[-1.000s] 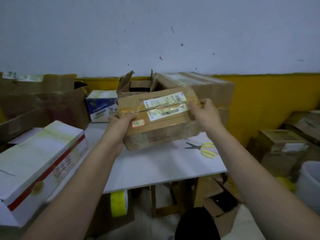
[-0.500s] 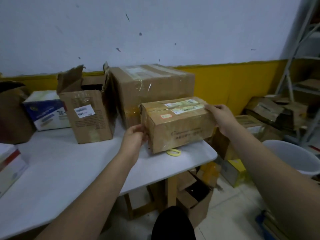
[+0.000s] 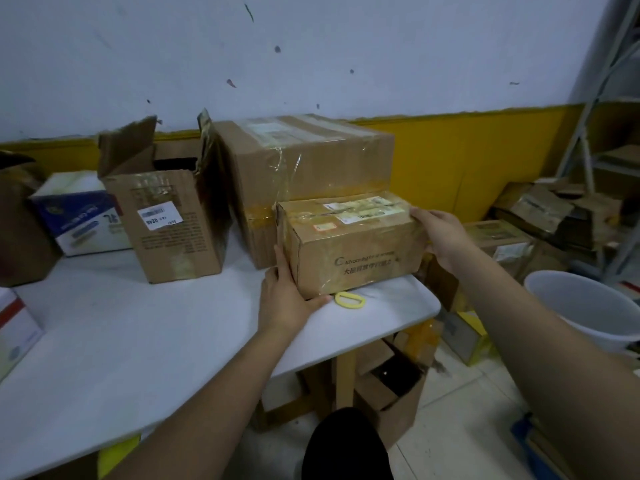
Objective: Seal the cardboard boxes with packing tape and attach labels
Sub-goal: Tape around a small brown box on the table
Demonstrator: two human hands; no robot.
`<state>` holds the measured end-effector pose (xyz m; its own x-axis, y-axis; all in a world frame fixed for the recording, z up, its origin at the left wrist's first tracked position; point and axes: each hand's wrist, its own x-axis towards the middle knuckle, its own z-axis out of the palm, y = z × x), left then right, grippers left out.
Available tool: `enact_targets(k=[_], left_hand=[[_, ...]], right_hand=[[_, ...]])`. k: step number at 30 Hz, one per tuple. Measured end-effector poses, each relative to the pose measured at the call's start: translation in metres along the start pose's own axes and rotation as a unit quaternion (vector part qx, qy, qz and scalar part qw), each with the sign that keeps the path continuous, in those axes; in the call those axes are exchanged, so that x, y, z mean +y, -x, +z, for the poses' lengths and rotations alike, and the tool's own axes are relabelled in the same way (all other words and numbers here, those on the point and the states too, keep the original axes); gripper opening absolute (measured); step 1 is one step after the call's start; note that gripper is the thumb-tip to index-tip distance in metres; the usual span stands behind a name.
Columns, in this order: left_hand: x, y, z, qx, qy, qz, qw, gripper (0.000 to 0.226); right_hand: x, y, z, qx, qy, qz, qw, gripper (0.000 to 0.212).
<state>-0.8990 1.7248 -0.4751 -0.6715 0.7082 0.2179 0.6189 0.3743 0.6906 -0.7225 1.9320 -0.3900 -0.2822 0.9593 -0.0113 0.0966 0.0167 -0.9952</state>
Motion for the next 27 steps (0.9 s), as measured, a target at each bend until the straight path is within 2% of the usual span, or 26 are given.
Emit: enact_targets(k=[3, 6, 8, 11, 14, 20, 27], left_hand=[[-0.002, -0.002, 0.007, 0.03, -0.05, -0.007, 0.998, 0.128], [-0.007, -0.005, 0.003, 0.044, 0.048, 0.011, 0.998, 0.114], [-0.006, -0.005, 0.002, 0.055, 0.057, 0.011, 0.997, 0.111], [-0.002, -0.008, 0.007, 0.075, -0.055, -0.033, 0.995, 0.105], [0.0, -0.01, 0.01, 0.051, -0.137, -0.099, 0.984, 0.107], [-0.019, -0.009, -0.013, 0.033, -0.174, -0.134, 0.975, 0.083], [-0.059, 0.009, -0.076, -0.021, -0.261, -0.189, 0.947, 0.07]], right_hand=[[0.002, -0.002, 0.0, 0.012, 0.013, -0.01, 1.0, 0.047], [0.001, -0.006, -0.001, 0.018, 0.024, -0.014, 0.999, 0.047], [-0.001, -0.008, -0.002, 0.021, 0.026, -0.011, 0.999, 0.05], [0.0, -0.009, 0.0, 0.021, 0.032, -0.008, 0.999, 0.049], [-0.001, -0.007, 0.002, 0.024, 0.076, -0.017, 0.997, 0.046], [0.001, -0.009, 0.004, 0.044, 0.201, -0.076, 0.976, 0.041], [0.001, -0.001, 0.014, 0.102, 0.307, -0.151, 0.934, 0.038]])
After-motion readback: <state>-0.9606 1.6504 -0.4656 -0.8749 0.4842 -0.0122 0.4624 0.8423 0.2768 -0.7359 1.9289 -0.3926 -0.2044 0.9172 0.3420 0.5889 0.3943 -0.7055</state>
